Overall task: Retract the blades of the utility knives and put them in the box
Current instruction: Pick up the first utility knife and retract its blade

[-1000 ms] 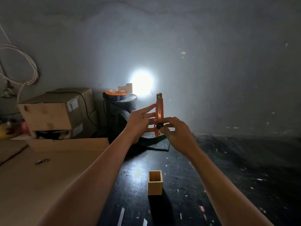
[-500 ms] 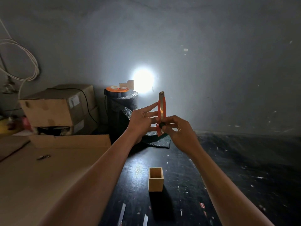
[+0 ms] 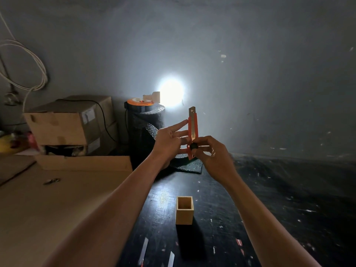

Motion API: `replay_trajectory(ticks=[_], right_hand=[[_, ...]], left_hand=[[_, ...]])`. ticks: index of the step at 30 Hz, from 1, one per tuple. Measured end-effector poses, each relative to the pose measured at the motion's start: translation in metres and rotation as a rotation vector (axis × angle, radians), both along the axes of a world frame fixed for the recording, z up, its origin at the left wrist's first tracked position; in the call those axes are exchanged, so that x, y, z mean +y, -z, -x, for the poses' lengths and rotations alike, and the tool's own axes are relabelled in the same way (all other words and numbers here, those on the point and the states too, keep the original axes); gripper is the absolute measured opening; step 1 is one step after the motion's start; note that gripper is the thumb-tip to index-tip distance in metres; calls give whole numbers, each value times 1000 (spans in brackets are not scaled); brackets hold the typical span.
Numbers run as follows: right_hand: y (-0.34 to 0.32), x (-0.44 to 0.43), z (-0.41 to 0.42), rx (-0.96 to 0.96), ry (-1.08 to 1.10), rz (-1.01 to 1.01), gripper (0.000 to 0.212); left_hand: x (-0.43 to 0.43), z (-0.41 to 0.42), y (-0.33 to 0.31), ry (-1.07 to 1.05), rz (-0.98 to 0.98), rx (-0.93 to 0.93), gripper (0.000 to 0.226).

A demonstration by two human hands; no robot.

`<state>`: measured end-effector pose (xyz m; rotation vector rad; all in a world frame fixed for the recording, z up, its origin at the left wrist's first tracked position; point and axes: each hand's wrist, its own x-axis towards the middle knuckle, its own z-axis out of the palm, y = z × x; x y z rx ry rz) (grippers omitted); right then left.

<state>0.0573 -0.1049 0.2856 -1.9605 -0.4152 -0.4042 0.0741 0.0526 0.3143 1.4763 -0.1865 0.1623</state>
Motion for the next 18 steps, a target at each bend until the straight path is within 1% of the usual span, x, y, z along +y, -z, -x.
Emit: replay_trajectory(ticks=[2, 4, 6, 8, 11, 14, 16, 18], right_hand=[[3, -1, -2, -16, -3, 22, 15], [5, -2, -4, -17, 6, 0, 18], [4, -3, -8, 13, 11, -74, 32], [1, -4, -14, 28, 43, -126, 39], [-2, -5, -26, 16, 97, -134, 37], [-3, -7, -38, 14, 74, -80, 35], [1, -8, -46, 26, 61, -34, 30], [8, -7, -52, 55, 42, -29, 23]], left_hand=[[-1, -1, 3, -1, -11, 4, 62], [0, -2, 6, 8, -2, 7, 61], [1, -2, 10, 34, 18, 12, 62], [2, 0, 16, 59, 25, 12, 61], [4, 0, 30, 94, 26, 14, 59], [7, -5, 50, 92, -19, 13, 58], [8, -8, 60, 87, -29, 27, 58], [10, -12, 68, 90, -37, 33, 58]])
